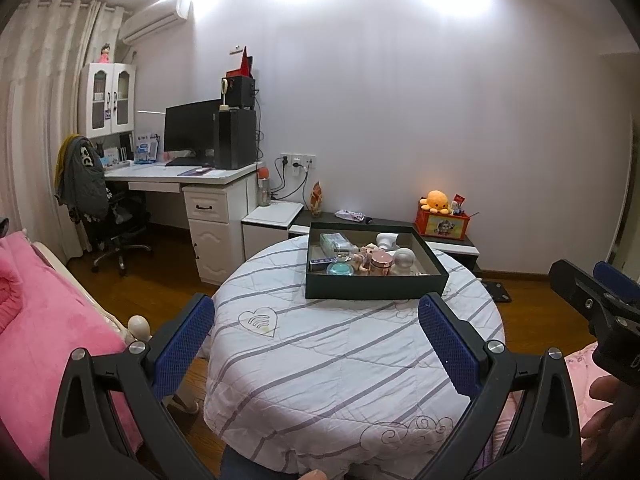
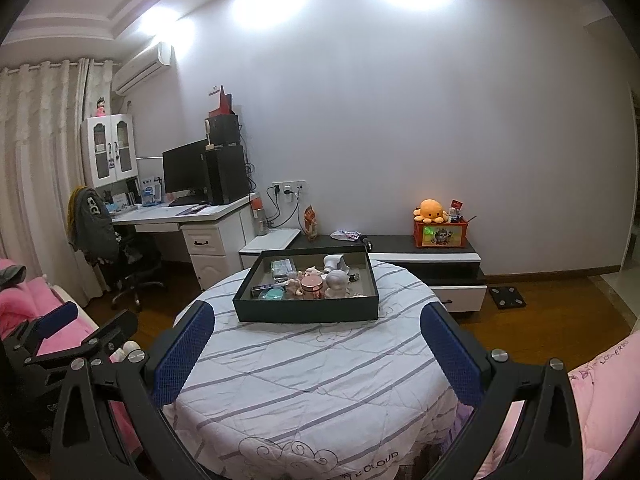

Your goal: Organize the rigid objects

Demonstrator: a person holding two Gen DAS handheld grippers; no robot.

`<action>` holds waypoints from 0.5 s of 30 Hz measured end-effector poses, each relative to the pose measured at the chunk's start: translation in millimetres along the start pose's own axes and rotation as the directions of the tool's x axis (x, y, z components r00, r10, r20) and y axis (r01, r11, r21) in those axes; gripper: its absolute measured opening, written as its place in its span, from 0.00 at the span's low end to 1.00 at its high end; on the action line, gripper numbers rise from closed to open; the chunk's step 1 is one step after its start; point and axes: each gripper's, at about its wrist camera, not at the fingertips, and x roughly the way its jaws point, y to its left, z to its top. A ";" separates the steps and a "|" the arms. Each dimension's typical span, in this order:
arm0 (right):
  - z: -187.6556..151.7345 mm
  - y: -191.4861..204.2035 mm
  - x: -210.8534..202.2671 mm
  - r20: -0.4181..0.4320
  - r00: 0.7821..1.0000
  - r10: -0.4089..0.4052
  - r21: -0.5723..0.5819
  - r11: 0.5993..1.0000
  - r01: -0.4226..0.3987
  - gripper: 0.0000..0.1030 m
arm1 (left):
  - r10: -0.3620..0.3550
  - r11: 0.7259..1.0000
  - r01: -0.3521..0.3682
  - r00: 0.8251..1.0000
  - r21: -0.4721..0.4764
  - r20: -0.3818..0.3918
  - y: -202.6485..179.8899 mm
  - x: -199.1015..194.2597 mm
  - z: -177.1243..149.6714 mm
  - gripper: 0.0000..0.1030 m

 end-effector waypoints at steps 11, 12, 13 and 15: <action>-1.8 -2.8 -2.5 -0.003 1.000 -0.016 0.016 1.000 0.016 1.00 | 0.005 1.000 -0.005 1.000 0.007 0.011 -1.2 -5.5 3.1 1.00; -2.2 -2.6 -2.6 -0.004 1.000 -0.016 0.017 1.000 0.016 1.00 | 0.005 1.000 -0.005 1.000 0.006 0.012 -1.1 -5.3 3.1 1.00; -2.3 -2.7 -2.6 -0.004 1.000 -0.015 0.017 1.000 0.015 1.00 | 0.006 1.000 -0.006 1.000 0.005 0.009 -0.4 -5.2 3.4 1.00; -2.2 -2.8 -2.5 -0.003 1.000 -0.017 0.015 1.000 0.017 1.00 | 0.010 1.000 -0.010 1.000 0.003 0.003 0.6 -5.7 3.1 1.00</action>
